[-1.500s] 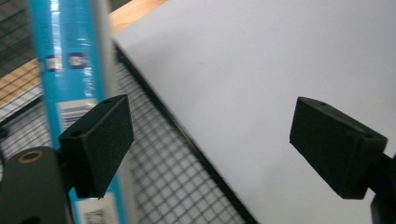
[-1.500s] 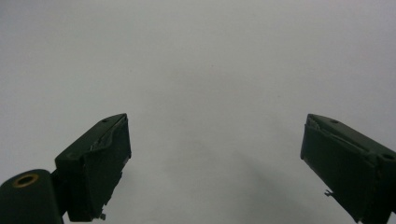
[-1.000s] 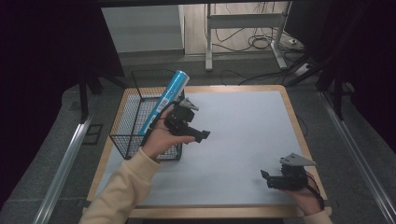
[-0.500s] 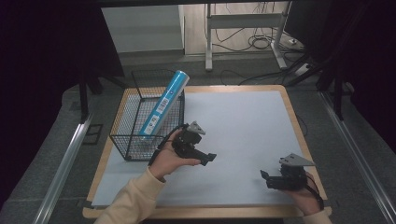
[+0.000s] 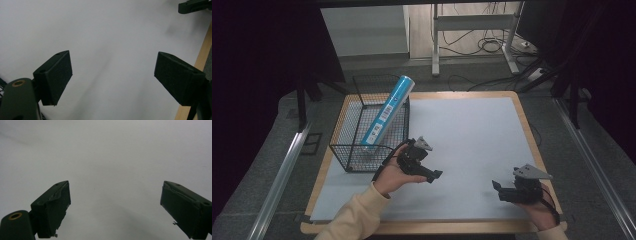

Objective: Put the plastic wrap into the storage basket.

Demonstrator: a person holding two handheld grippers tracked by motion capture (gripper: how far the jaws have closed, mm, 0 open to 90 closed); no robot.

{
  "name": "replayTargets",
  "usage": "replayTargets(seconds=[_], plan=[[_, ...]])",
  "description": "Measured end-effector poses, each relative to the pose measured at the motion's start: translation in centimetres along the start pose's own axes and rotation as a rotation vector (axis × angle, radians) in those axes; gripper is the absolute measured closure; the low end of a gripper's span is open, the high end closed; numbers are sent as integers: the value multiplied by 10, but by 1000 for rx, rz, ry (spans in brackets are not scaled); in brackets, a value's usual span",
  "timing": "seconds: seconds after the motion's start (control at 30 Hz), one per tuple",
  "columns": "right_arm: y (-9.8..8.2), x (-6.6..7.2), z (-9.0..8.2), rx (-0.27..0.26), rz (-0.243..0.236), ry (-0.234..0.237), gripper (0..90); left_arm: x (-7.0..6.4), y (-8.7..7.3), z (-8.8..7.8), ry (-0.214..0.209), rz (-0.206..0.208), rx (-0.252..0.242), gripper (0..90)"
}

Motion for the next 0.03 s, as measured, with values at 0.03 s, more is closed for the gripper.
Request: replayTargets(seconds=[0.03], plan=[[0, 0, 0, -1, -2, 1, 94, 0, -1, 1, 1, 3, 2, 147]])
Point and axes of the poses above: each handheld gripper's, and its own axes: z roughly forward along the jaws, y roughly out of its top, x roughly to its left, the point moved 8 cm from there along z, roughly forward along the jaws, and after that the axes turned 8 degrees about x, right-handed, at the moved point
